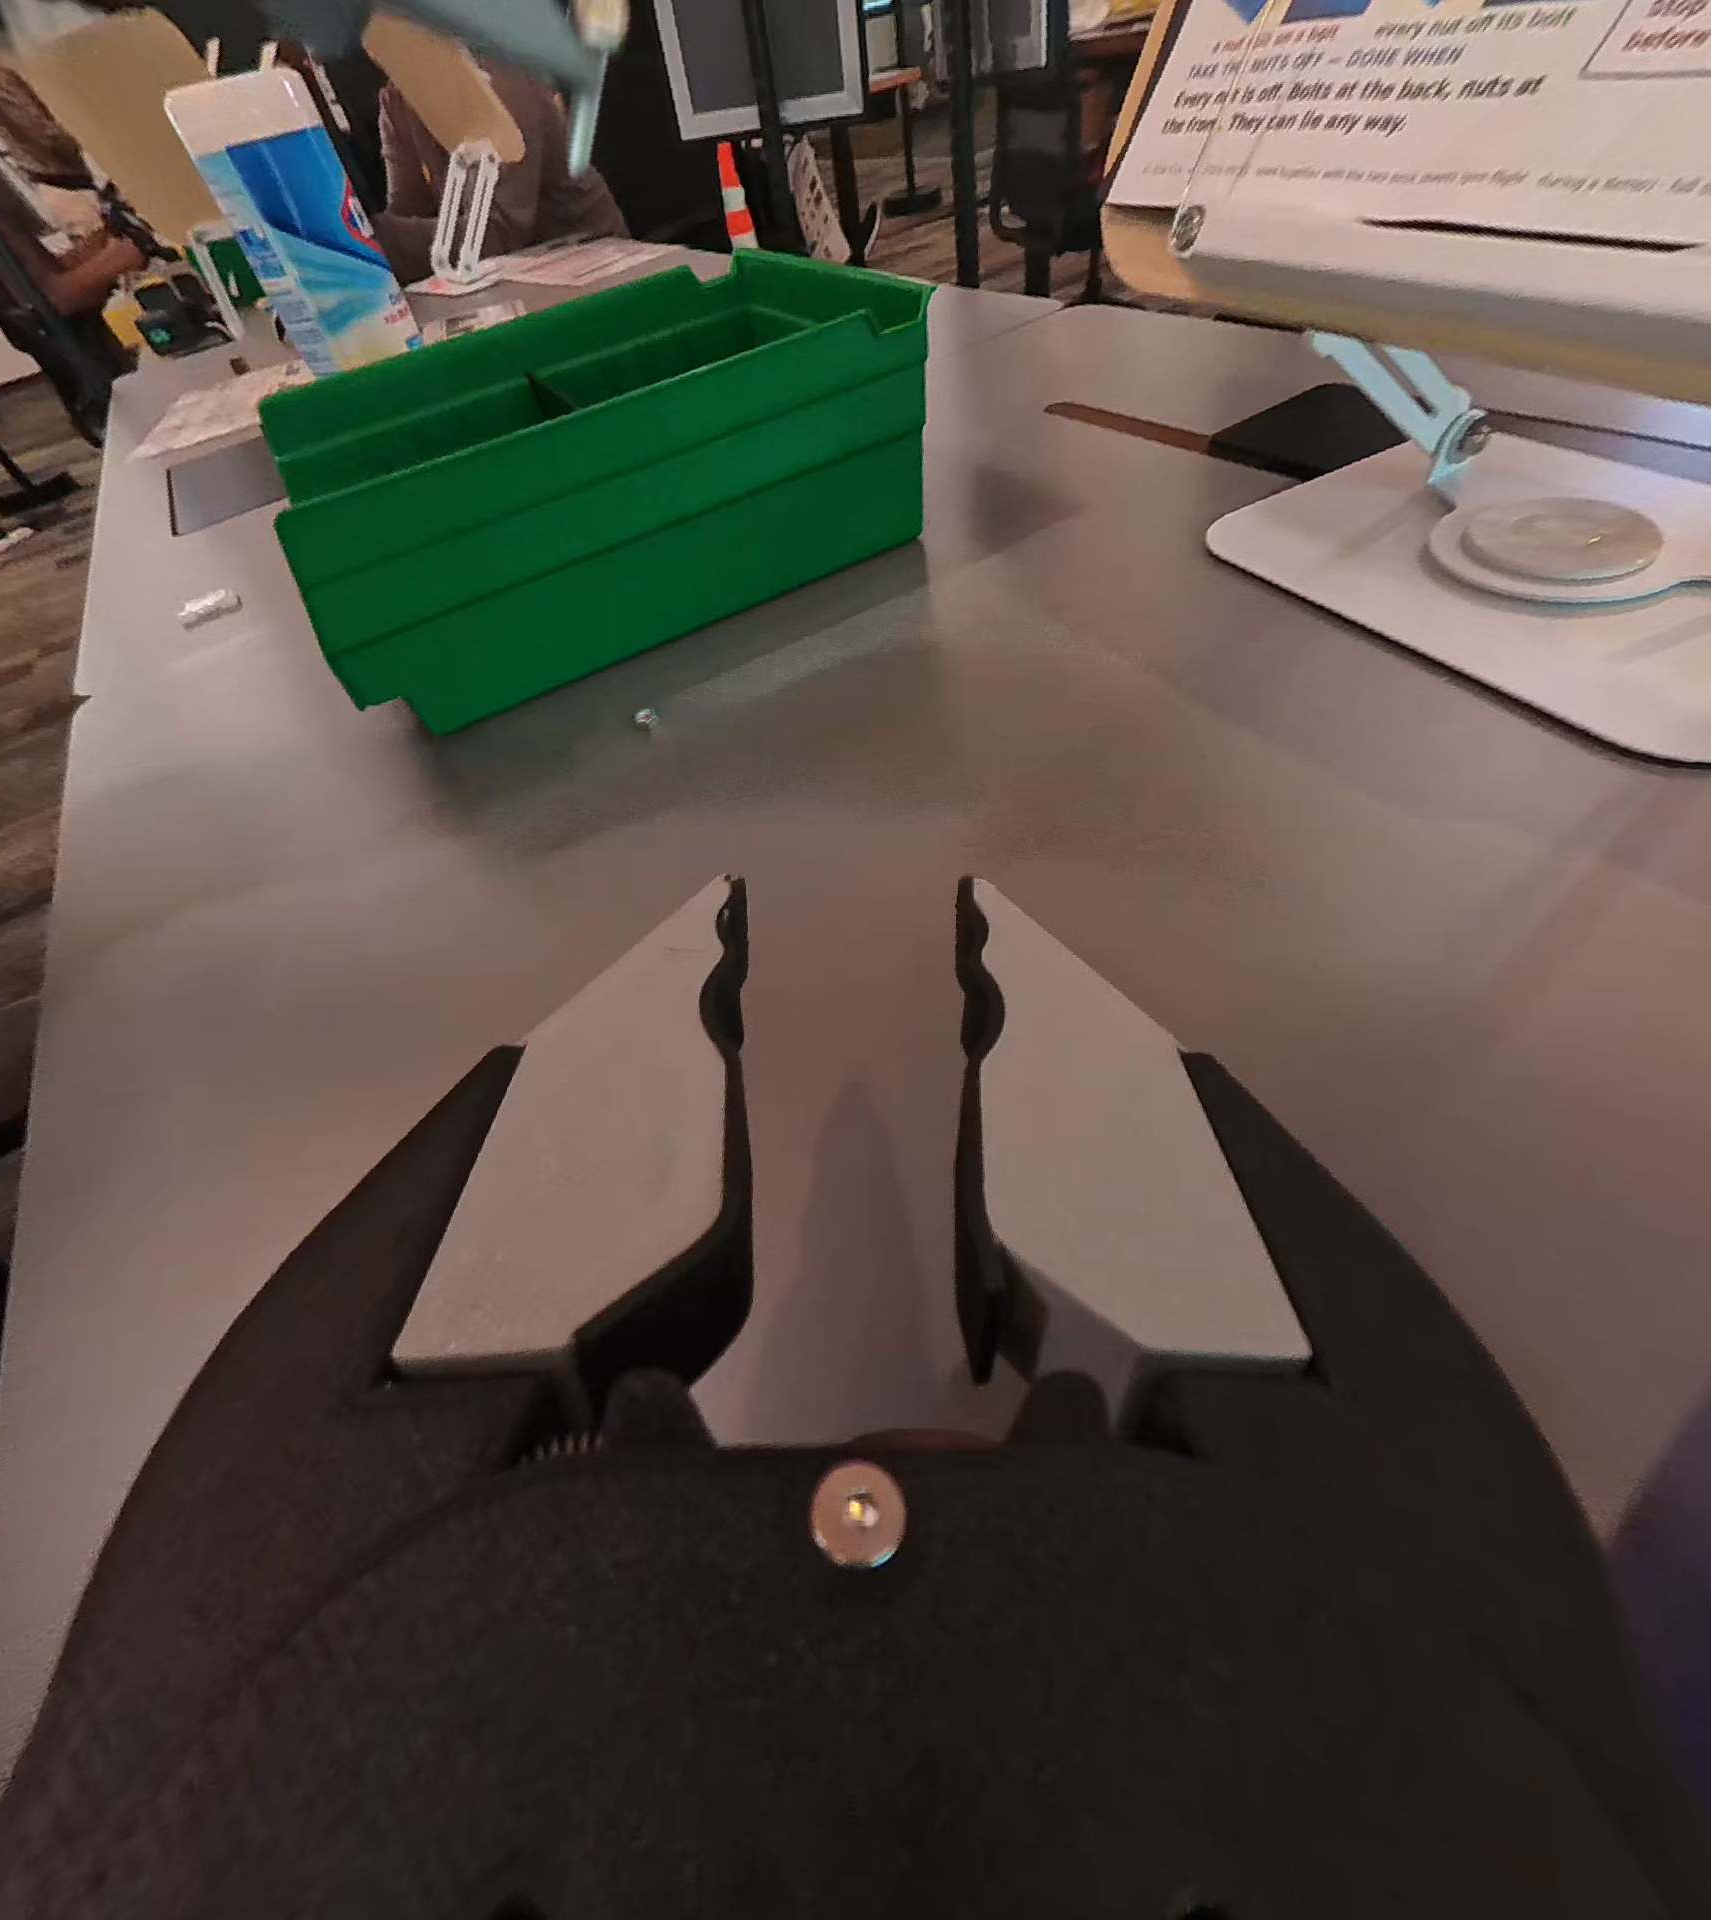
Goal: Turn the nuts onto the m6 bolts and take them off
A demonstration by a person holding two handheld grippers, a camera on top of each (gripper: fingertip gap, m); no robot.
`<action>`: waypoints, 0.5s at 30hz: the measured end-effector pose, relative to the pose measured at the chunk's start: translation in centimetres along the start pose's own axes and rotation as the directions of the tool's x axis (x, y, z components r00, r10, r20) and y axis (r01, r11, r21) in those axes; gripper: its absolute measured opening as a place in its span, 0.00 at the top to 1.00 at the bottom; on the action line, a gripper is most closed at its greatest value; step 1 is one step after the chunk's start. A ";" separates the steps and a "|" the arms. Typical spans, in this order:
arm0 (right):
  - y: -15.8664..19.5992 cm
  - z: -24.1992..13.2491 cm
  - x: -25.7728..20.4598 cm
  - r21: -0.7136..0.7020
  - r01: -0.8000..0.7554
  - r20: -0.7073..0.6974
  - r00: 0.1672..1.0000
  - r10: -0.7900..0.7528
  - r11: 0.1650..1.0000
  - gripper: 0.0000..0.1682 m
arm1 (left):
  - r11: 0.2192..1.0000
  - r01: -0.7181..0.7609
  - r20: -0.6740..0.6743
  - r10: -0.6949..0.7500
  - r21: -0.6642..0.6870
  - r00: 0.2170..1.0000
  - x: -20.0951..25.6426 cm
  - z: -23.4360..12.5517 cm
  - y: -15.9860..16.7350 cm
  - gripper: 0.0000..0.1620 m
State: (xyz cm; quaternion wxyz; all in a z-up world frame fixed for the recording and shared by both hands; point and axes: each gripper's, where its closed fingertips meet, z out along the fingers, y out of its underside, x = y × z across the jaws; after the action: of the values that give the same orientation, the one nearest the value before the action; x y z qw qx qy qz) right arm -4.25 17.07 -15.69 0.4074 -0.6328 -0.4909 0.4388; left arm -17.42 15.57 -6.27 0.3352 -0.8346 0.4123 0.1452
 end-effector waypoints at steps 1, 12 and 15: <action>-0.1 -0.1 0.2 0.004 0.004 -0.010 1.000 -0.004 1.000 0.78 | 1.000 -0.027 -0.047 0.027 0.003 0.999 2.6 0.9 -1.0 0.98; 0.6 0.2 0.8 -0.041 0.038 -0.053 0.998 -0.040 0.998 0.77 | 0.996 0.072 -0.215 -0.081 -0.048 0.973 14.9 13.4 -3.1 0.97; 1.0 0.3 1.0 -0.059 0.040 -0.059 0.997 -0.044 0.997 0.77 | 0.992 0.127 -0.290 -0.123 -0.005 0.949 15.9 13.8 -3.1 0.97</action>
State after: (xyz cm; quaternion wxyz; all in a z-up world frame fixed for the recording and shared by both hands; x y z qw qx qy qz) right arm -4.19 17.87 -16.88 0.4126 -0.6468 -0.5041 0.3966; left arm -4.69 16.88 -23.31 0.2852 -0.8690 0.4044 -0.0028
